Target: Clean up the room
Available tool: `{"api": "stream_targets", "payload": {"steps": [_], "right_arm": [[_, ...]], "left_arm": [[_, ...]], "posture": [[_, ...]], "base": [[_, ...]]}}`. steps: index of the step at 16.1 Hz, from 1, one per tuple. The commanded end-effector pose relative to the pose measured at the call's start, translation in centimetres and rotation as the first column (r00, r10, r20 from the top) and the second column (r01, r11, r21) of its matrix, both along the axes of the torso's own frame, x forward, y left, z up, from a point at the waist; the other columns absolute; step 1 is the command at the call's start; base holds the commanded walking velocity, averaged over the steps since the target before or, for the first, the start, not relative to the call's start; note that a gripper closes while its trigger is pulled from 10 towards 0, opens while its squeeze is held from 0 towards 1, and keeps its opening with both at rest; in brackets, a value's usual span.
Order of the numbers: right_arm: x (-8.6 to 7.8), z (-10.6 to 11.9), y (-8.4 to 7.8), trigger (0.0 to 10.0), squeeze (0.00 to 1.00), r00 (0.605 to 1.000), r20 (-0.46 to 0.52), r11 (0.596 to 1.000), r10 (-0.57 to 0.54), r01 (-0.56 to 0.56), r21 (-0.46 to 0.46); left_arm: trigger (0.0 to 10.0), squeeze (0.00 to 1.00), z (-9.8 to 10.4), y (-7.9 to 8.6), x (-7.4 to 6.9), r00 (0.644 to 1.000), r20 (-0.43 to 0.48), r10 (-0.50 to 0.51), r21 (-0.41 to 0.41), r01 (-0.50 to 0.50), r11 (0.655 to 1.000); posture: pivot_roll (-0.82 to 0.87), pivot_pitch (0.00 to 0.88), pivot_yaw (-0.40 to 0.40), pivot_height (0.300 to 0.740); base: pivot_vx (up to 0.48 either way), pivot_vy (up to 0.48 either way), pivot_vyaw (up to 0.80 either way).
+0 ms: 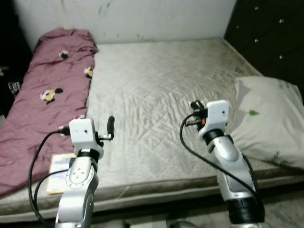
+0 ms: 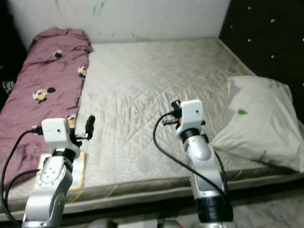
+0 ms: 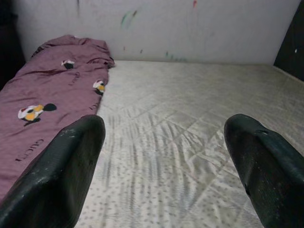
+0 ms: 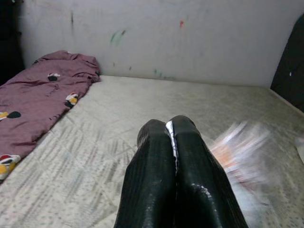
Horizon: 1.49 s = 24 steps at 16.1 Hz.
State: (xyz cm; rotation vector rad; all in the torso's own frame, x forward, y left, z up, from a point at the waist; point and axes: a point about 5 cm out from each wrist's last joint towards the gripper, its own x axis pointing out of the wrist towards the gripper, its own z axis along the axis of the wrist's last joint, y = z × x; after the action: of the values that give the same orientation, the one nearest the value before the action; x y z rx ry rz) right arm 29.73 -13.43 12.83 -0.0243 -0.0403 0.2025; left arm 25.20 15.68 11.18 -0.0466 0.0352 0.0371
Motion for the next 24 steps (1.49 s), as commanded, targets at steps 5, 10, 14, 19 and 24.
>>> {"api": "stream_targets", "payload": {"steps": [5, 10, 14, 19, 24], "right_arm": [[0.16, 0.75, 0.88, 10.0, 0.00, 0.999, 0.031, 0.999, 0.035, -0.036, 0.008], [0.20, 0.73, 0.95, 10.0, 0.00, 0.998, 0.031, 0.999, 0.051, -0.051, -0.011], [0.20, 0.90, 1.08, 10.0, 0.00, 0.997, 0.046, 0.998, 0.063, -0.063, -0.018], [0.05, 0.55, 1.07, 10.0, 0.00, 0.997, 0.030, 0.998, 0.064, -0.063, -0.024], [0.05, 0.61, 1.49, 10.0, 0.00, 0.996, 0.035, 0.997, 0.080, -0.079, -0.021]], "left_arm": [[10.0, 0.00, 0.17, 0.63, -0.09, 1.000, 0.010, 0.014, 0.009, -0.014, 1.000], [10.0, 0.00, 0.20, 0.63, -0.09, 1.000, 0.016, 0.022, 0.012, -0.022, 1.000], [10.0, 0.00, 0.22, 0.59, -0.09, 0.999, 0.020, 0.026, 0.014, -0.026, 1.000], [10.0, 0.00, 0.16, 0.75, -0.25, 0.999, 0.016, 0.040, 0.012, -0.041, 0.999], [10.0, 0.00, 0.23, 0.91, -0.27, 0.999, 0.019, 0.047, 0.013, -0.047, 0.999]], "posture": [[-0.03, 0.000, -0.004, 0.740], [-0.02, 0.000, -0.008, 0.740], [-0.02, 0.000, -0.013, 0.740], [-0.02, 0.000, -0.027, 0.740], [-0.02, 0.000, -0.024, 0.740]], "base": [[0.000, 0.480, 0.00], [0.000, 0.480, 0.00], [0.000, 0.480, 0.46], [0.000, 0.480, 0.18], [0.000, 0.480, 0.00]]}}
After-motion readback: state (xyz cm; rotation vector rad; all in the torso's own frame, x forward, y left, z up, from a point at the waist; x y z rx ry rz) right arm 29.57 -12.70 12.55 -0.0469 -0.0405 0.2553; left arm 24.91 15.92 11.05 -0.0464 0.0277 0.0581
